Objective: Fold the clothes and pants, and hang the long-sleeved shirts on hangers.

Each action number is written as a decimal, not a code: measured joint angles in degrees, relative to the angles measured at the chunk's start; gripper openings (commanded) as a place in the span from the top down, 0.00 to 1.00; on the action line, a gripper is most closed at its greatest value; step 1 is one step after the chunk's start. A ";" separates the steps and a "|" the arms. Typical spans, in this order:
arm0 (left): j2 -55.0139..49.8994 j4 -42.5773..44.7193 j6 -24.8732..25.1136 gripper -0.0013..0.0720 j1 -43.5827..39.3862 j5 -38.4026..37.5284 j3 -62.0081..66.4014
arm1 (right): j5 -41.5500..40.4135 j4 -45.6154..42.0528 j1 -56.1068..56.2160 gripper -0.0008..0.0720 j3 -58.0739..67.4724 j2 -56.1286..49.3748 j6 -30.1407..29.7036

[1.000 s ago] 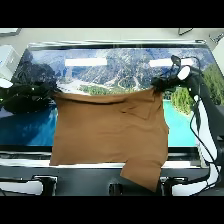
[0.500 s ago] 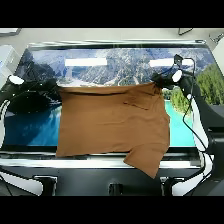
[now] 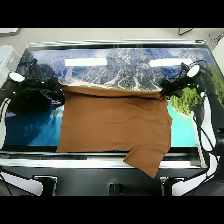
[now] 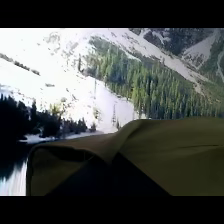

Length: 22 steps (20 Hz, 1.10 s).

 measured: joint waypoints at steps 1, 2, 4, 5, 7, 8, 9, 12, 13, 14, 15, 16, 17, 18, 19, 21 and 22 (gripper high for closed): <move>0.44 0.90 0.35 0.95 0.55 -3.23 0.42 | 3.93 -1.03 -0.33 0.92 0.04 0.94 -0.90; 0.74 2.38 0.44 0.95 1.14 -7.28 0.63 | 7.48 -2.23 -0.52 0.92 0.02 1.66 -1.60; 1.07 5.88 -0.15 0.95 1.92 -14.27 -0.52 | 13.07 -4.09 -0.59 0.92 -0.90 2.62 -2.27; 1.03 7.39 -0.76 0.95 2.14 -16.79 -1.95 | 14.73 -4.79 -0.48 0.92 -2.16 2.82 -2.29; 0.85 9.31 -1.62 0.95 2.47 -19.93 -5.29 | 15.69 -5.84 -0.31 0.92 -5.09 2.91 -2.27; 0.63 9.94 -1.88 0.95 2.54 -21.03 -6.99 | 15.82 -6.21 -0.26 0.92 -6.47 2.84 -1.79; 0.42 10.38 -2.08 0.95 2.62 -21.79 -8.41 | 15.82 -6.34 -0.24 0.92 -7.45 2.69 -1.31; -0.39 11.23 -2.29 0.95 2.62 -23.10 -11.37 | 15.80 -6.29 -0.20 0.92 -9.14 1.95 0.31; -0.57 11.34 -2.38 0.95 2.64 -23.37 -11.87 | 15.80 -6.19 -0.17 0.92 -9.42 1.66 0.83; -0.72 11.41 -2.47 0.95 2.64 -23.56 -12.26 | 15.78 -6.12 -0.17 0.92 -9.62 1.40 1.25; -0.83 11.45 -2.47 0.95 2.64 -23.78 -12.52 | 15.76 -5.90 -0.17 0.92 -9.77 1.14 1.53; -0.90 11.52 -2.47 0.95 2.64 -23.80 -12.72 | 15.78 -5.68 -0.17 0.92 -9.88 0.96 1.86; -0.94 11.61 -2.47 0.91 2.64 -23.96 -12.90 | 15.76 -5.51 -0.17 0.90 -9.97 0.81 1.90; -0.98 11.65 -2.47 0.67 2.64 -24.04 -12.98 | 15.78 -5.42 -0.17 0.69 -10.01 0.72 2.23; -0.98 11.74 -2.47 0.38 2.69 -24.20 -13.03 | 15.78 -5.29 -0.22 0.43 -10.01 0.68 2.27; -0.59 11.78 -2.51 0.27 3.23 -24.98 -12.66 | 16.70 -5.05 -0.81 0.28 -9.40 0.90 1.33; -0.17 11.76 -2.49 0.28 3.93 -25.83 -12.09 | 17.79 -4.90 -1.57 0.21 -8.70 1.40 0.46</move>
